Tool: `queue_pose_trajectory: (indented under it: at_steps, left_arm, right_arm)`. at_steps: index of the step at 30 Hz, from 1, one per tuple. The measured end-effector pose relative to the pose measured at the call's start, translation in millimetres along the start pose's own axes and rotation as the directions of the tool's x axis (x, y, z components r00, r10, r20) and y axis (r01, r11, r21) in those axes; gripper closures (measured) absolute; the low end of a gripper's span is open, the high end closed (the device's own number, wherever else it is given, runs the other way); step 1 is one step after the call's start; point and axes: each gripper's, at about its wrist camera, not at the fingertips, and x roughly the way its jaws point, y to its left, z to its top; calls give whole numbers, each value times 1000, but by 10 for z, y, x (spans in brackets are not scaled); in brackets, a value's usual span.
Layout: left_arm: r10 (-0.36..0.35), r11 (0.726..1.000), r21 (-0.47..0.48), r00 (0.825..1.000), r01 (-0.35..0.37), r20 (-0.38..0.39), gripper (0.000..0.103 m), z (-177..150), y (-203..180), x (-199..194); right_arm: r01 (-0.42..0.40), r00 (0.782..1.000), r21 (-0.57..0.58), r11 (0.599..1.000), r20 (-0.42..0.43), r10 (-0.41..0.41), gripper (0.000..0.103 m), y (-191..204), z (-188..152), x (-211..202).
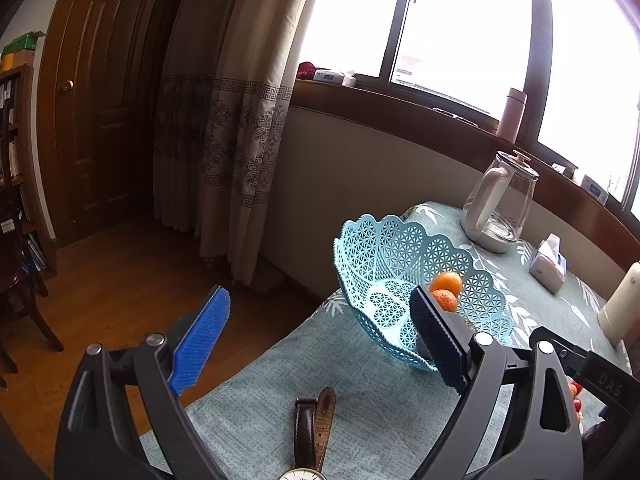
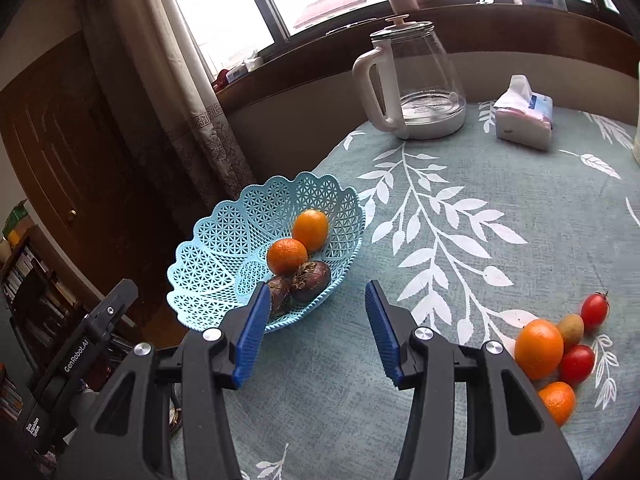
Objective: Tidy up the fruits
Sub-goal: 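Withdraw the open right tool from the basket toward the remaining fruit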
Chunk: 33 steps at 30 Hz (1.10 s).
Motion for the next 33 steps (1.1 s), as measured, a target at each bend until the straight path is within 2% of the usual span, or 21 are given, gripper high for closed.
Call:
queue_pose_trajectory:
  at_steps: [11,22,33]
  left_arm:
    - [-26,999,46,1000,26,-7,10,-52,-169,-52]
    - [-58,992,112,998,59,-11,10,-99,-415,-107]
    - [-112,974,197,993,114,-24,10,-176,-752,-188]
  right_arm:
    - [48,999,90,995,14,-49,50,-414,-135,-223]
    - [112,992,92,989,43,-117,50,-692,-281,-483]
    - [189,978,116,975,63,-197,50,-1086,-414,-806]
